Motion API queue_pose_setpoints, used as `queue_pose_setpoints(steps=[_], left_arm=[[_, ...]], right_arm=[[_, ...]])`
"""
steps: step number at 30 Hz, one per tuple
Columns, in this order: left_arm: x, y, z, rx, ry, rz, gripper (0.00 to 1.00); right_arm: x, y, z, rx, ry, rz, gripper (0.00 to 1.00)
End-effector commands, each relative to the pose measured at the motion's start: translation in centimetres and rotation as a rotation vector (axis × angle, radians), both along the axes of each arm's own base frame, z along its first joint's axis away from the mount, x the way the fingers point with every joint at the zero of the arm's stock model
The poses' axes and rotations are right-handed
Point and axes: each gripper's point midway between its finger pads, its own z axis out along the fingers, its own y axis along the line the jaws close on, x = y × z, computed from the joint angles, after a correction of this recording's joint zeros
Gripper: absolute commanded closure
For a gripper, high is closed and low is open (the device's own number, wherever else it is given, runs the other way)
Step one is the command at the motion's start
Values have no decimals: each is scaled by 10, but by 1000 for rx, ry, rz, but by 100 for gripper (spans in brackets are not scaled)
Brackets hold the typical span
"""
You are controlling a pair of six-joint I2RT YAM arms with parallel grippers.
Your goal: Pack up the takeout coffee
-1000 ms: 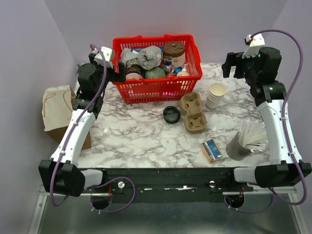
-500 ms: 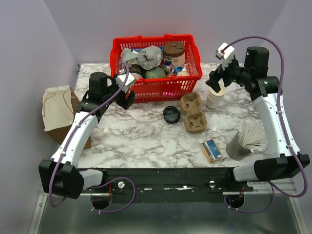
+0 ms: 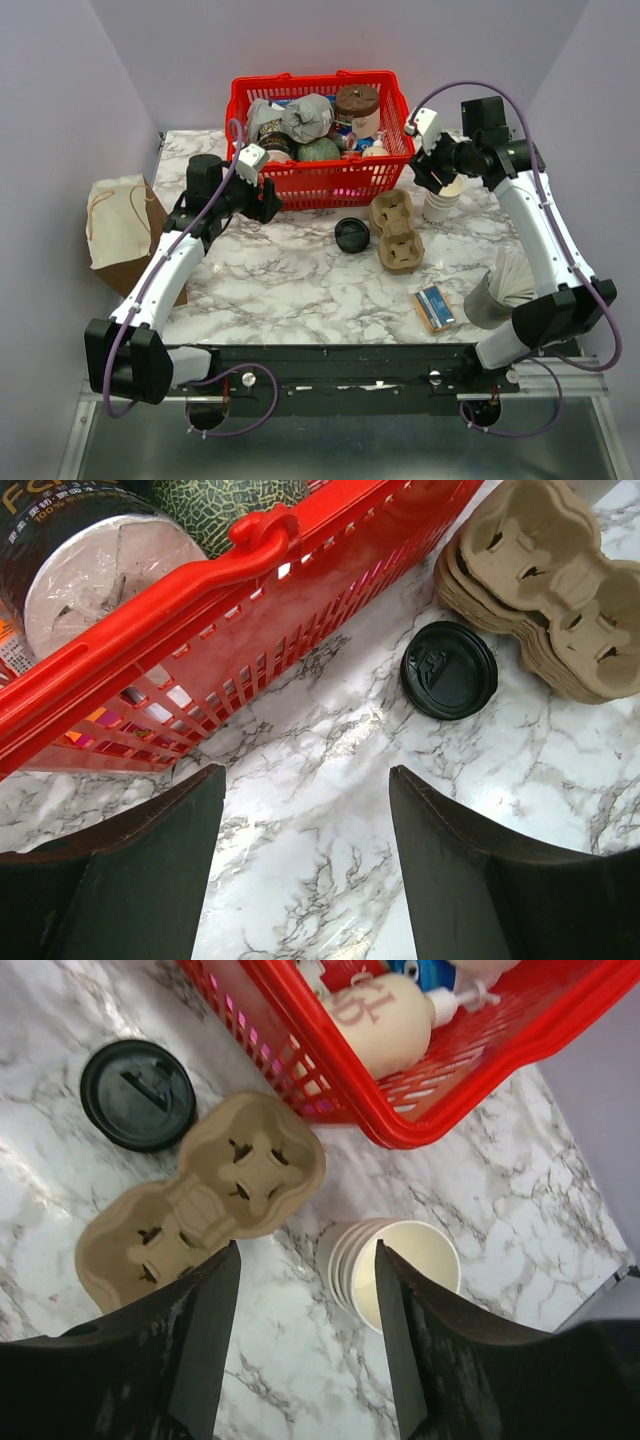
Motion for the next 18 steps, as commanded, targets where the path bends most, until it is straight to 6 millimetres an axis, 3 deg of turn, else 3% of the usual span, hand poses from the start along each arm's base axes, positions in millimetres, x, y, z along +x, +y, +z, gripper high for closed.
queue_pose_setpoints(steps=[1, 11, 18], left_arm=[[2, -4, 7, -41, 4, 1, 23], [3, -4, 17, -50, -15, 11, 20], [4, -5, 18, -58, -7, 7, 19]], right_arm=[[6, -19, -21, -133, 41, -12, 38], [22, -57, -61, -187, 174, -17, 46], [37, -64, -81, -239, 198, 6, 47]])
